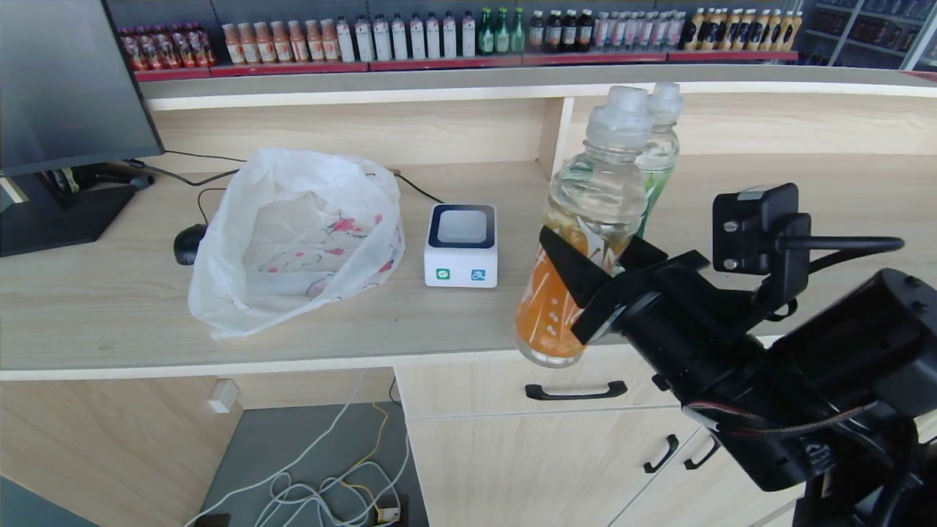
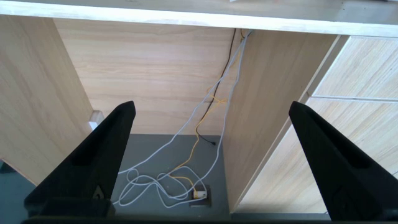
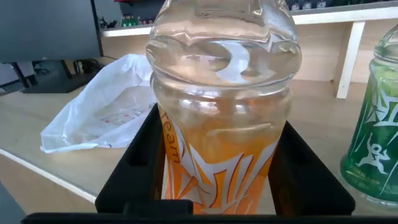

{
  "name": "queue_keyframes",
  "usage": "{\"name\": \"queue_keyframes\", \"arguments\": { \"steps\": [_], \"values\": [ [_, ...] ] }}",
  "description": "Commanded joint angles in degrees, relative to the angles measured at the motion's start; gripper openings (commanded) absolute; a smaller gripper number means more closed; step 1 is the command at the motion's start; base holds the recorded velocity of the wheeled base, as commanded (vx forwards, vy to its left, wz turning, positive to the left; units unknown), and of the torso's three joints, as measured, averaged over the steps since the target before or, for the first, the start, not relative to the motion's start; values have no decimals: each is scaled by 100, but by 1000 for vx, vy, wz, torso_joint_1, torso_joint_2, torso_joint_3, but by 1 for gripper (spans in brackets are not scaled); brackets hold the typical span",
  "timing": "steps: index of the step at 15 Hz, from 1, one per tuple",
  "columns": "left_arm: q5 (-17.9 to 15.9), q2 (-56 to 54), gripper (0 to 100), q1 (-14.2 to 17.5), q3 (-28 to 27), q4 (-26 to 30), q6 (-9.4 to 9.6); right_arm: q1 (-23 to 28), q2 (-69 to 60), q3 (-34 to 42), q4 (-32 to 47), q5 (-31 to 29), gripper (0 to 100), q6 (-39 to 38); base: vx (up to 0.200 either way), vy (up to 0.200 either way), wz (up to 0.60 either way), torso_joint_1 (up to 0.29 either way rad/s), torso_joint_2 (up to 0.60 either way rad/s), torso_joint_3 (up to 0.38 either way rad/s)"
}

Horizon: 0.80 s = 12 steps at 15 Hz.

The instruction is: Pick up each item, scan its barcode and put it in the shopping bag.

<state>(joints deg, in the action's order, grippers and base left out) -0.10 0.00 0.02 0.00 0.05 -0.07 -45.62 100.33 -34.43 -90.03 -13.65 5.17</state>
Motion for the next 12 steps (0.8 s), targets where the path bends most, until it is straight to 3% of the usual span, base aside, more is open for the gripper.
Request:
{"name": "queue_keyframes", "arguments": {
  "steps": [1,5,12],
  "values": [
    [1,0,100,6,0,4,-1,141,259,-530,3,21,0,-121,0,0,0,0,0,0],
    [1,0,100,6,0,4,-1,141,479,-1558,3,-340,0,-209,0,0,0,0,0,0],
    [1,0,100,-2,0,4,16,273,409,-1813,3,-401,0,-209,0,0,0,0,0,0]
  ]
}}
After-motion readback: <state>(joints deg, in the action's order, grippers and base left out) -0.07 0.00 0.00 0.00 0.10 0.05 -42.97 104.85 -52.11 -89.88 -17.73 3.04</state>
